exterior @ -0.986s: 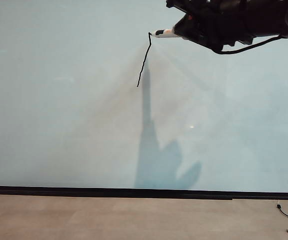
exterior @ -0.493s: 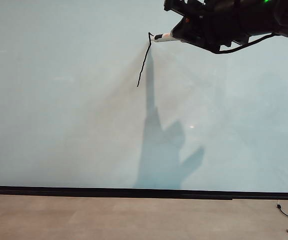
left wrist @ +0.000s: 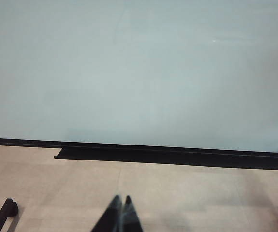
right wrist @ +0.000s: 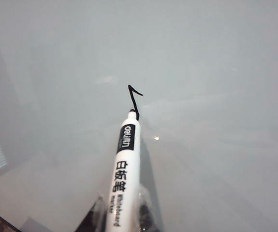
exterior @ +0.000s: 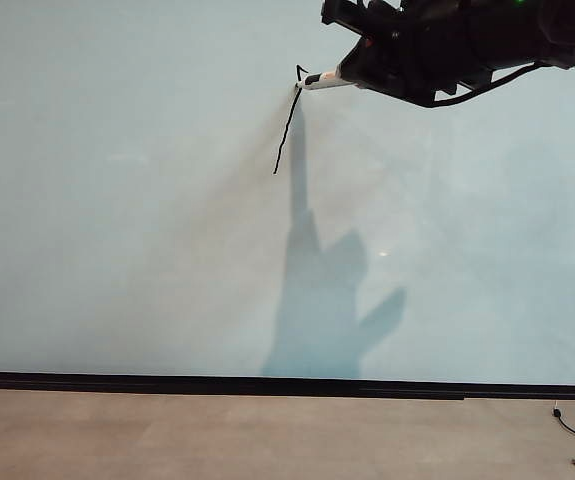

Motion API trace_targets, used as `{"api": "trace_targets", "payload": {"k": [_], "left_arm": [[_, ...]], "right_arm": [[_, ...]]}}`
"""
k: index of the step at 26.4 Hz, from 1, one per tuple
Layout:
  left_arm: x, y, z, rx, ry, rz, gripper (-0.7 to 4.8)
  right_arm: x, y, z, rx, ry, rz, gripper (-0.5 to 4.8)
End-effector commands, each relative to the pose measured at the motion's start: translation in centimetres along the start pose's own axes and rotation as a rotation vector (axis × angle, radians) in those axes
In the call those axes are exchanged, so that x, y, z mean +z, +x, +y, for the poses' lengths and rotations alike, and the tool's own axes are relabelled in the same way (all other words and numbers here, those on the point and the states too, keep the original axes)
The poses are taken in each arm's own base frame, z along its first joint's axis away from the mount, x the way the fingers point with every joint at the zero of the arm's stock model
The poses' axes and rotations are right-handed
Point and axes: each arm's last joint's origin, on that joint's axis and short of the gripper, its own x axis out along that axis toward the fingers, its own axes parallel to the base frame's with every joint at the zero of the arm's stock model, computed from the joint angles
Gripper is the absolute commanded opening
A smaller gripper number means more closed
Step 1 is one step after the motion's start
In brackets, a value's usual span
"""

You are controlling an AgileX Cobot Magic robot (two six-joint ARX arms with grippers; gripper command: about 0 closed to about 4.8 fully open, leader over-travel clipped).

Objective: Pick up the pen on the shelf to the right of the whiteboard and write the letter A.

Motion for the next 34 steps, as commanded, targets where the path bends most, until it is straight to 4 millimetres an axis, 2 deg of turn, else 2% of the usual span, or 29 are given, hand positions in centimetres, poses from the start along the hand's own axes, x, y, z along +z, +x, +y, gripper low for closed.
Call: {"api": "trace_targets", "payload": {"k": [1, 29, 34], "left_arm": [[0.2, 0.0, 0.0, -0.004, 0.004, -0.009, -0.05], [0.2, 0.0, 0.0, -0.004, 0.004, -0.009, -0.05], [0.2, 0.0, 0.0, -0.004, 0.004, -0.009, -0.04]], "right_arm": [[0.0, 0.0, -0.2, -0.044, 0.007, 0.015, -0.03], [-1.5, -1.0, -1.0, -0.108, 0.037, 0.056, -0.03], [-2.3, -1.9, -1.1, -0.126, 0.054, 0.040, -0.03]]}}
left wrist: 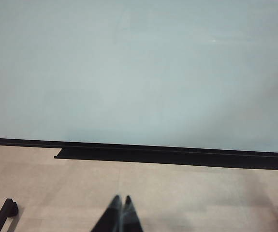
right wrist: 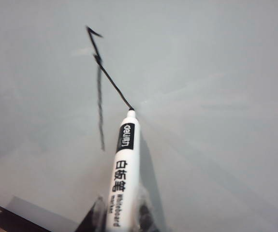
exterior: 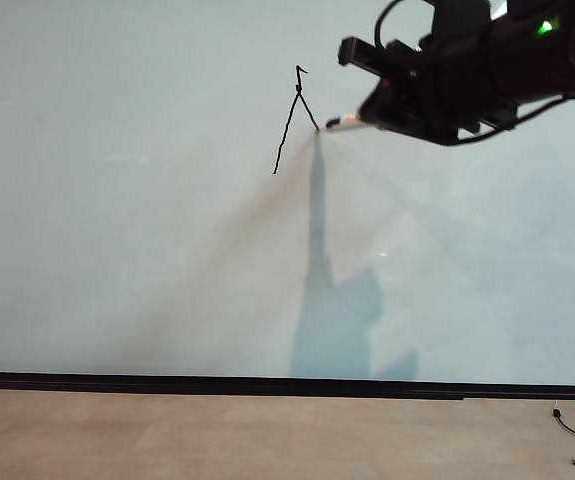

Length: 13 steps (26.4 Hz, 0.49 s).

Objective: Pick up the pen on the shelf to the right of the whiteboard and write the letter A.

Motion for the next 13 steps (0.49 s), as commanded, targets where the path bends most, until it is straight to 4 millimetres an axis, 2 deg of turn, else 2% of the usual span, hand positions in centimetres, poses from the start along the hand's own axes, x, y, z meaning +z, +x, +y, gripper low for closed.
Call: {"api": "trace_targets", "payload": {"k": [1, 13], "left_arm": [[0.16, -0.03, -0.02, -0.004, 0.005, -0.009, -0.05], [0.16, -0.03, -0.02, -0.004, 0.004, -0.009, -0.05]], "right_arm": [[0.03, -0.34, -0.25, -0.038, 0.018, -0.037, -0.03], [-0.69, -0.84, -0.79, -0.070, 0.034, -0.021, -0.03]]}}
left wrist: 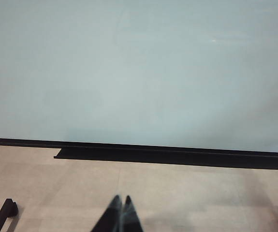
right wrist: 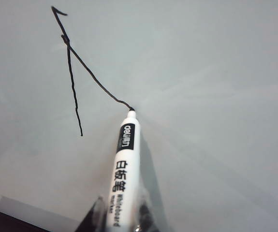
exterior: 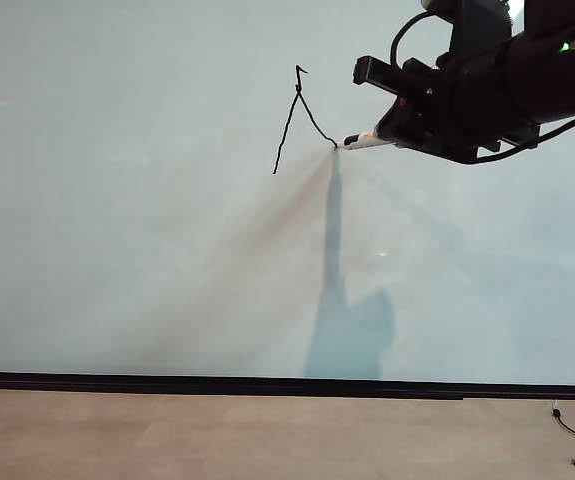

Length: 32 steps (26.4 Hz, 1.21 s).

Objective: Pick up the pen on the shelf to the right of the whiteboard and write the letter A.

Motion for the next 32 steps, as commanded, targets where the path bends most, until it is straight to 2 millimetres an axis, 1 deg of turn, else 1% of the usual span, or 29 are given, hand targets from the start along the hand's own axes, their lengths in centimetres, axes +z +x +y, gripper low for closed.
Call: {"api": "trace_targets", "payload": {"k": [1, 18, 25, 30, 32], "left_arm": [[0.2, 0.0, 0.0, -0.004, 0.004, -0.009, -0.05], [0.2, 0.0, 0.0, -0.004, 0.004, -0.008, -0.05], [0.2, 0.0, 0.0, -0.004, 0.004, -0.009, -0.04], [0.2, 0.0, 0.0, -0.004, 0.004, -0.009, -0.04], [0.2, 0.0, 0.0, -0.004, 0.004, -0.009, -0.04]], "right_arm": [[0.4, 0.0, -0.2, -0.023, 0.007, -0.026, -0.03], [-0.6, -0.5, -0.9, -0.066, 0.014, 0.010, -0.03], [-0.6, -0.5, -1.1, -0.070, 0.015, 0.009, -0.03], [-0.5, -0.6, -0.7, 0.023, 0.019, 0.003, -0.03], [-0.7, -1.0, -0.2, 0.065, 0.024, 0.007, -0.03]]}}
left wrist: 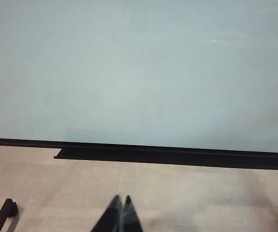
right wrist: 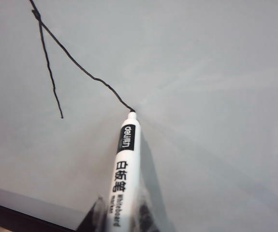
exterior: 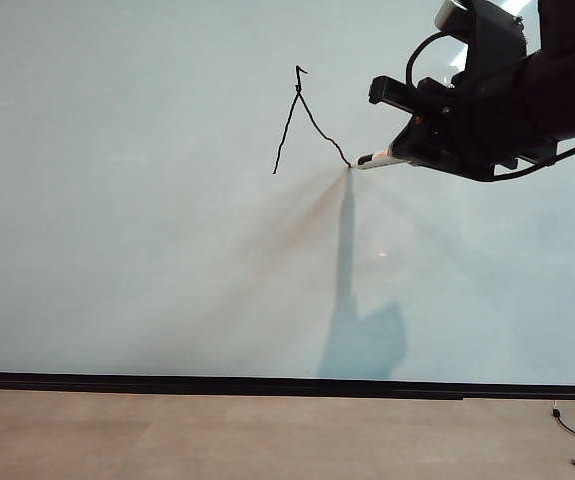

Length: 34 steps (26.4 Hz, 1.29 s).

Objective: Pick up the pen on the shelf to the right of the whiteboard and write the letter A.

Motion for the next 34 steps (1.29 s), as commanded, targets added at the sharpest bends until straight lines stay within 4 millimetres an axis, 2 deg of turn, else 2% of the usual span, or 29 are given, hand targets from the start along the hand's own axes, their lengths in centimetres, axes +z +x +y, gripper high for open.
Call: {"api": "trace_targets", "payload": {"k": [1, 5, 11, 15, 23, 34], "left_arm": [[0.2, 0.0, 0.0, -0.004, 0.004, -0.009, -0.04], [0.2, 0.0, 0.0, -0.004, 0.004, -0.009, -0.04], [0.2, 0.0, 0.0, -0.004, 0.004, -0.009, -0.04], [0.2, 0.0, 0.0, -0.004, 0.004, -0.009, -0.04], [0.2, 0.0, 0.0, -0.005, 0.004, -0.008, -0.04], [0.2, 0.0, 0.0, -0.004, 0.004, -0.008, -0.04]], "right_arm": [[-0.2, -0.9, 1.2, 0.090, 0.013, -0.018, -0.03], [-0.5, -2.3, 3.4, 0.139, -0.042, -0.026, -0.03], [1.0, -0.4, 4.5, 0.132, -0.199, 0.030, -0.03], [2.5, 0.9, 4.8, 0.122, -0.270, 0.016, -0.03], [3.0, 2.8, 4.5, 0.125, -0.279, 0.044, -0.03], [3.3, 3.1, 4.6, 0.103, -0.275, 0.013, -0.03]]}}
